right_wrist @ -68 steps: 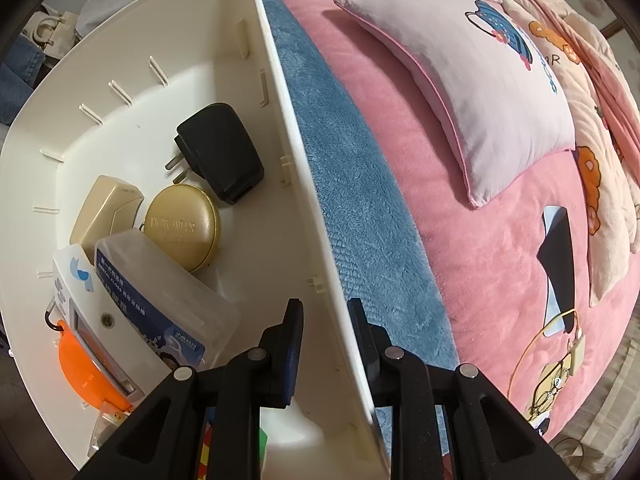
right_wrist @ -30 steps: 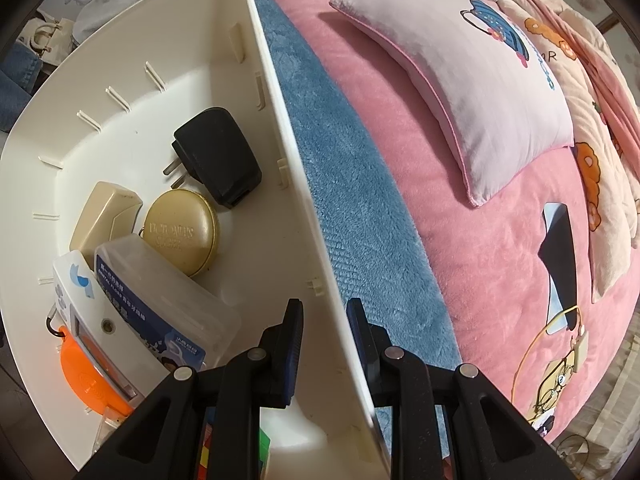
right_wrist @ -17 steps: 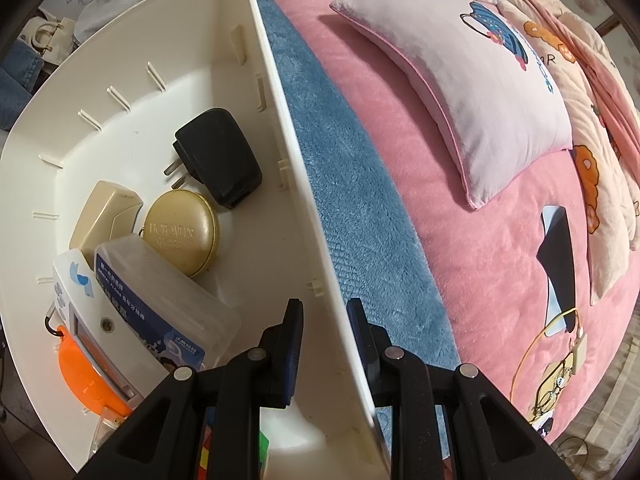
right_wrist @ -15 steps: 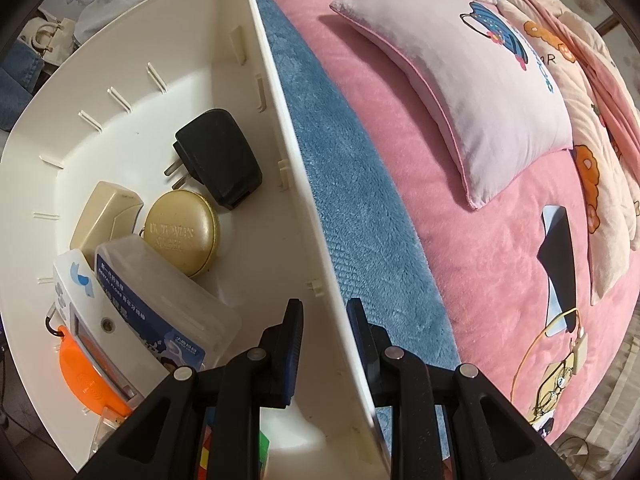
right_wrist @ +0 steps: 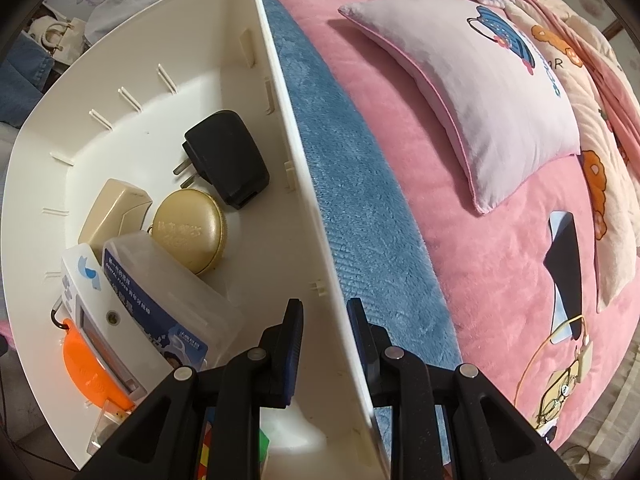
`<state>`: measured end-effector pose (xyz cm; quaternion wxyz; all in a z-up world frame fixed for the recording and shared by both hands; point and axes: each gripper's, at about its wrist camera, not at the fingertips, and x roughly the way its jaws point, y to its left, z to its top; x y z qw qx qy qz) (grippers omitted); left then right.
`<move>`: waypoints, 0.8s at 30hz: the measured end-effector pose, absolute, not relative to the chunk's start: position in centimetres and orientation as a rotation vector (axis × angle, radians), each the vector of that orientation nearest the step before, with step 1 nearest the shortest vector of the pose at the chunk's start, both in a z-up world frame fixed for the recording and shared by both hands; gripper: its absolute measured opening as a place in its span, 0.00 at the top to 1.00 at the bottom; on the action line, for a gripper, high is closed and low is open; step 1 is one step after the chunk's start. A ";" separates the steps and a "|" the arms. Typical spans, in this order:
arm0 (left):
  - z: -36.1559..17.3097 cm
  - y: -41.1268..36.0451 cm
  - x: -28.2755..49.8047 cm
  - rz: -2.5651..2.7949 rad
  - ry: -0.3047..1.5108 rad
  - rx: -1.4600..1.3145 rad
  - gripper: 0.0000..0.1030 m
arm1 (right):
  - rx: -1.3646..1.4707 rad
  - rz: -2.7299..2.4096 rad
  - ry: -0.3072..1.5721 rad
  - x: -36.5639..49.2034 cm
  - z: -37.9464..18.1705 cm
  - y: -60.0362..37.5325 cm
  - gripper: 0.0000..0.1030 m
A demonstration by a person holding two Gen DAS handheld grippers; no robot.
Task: Organize rigid objects
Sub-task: 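Grasp the pink hair-roller clip with the left tool, then carry the pink hair-roller clip into the tray and release it with the left tool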
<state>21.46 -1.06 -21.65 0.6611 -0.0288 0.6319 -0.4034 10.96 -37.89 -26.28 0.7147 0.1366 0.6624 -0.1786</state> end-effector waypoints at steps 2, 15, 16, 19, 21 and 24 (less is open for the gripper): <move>-20.8 -0.8 21.1 -0.886 1.419 -0.083 0.75 | 0.306 -0.381 1.466 11.0 -26.3 -38.0 0.77; -12.8 -0.1 19.5 -0.772 1.231 -0.186 0.75 | 0.294 -0.259 1.475 10.5 -26.4 -38.4 0.79; -12.2 -0.4 19.2 -0.769 1.215 -0.189 0.75 | 0.292 -0.248 1.476 10.4 -26.4 -38.5 0.80; -10.5 -2.1 18.4 -0.760 1.174 -0.205 0.75 | 0.279 -0.220 1.479 10.2 -26.4 -38.6 0.82; -9.7 -3.2 17.8 -0.761 1.153 -0.206 0.75 | 0.275 -0.197 1.481 10.1 -26.4 -38.8 0.82; -8.8 -5.3 16.9 -0.755 1.117 -0.191 0.75 | 0.287 -0.168 1.482 9.7 -26.3 -39.2 0.84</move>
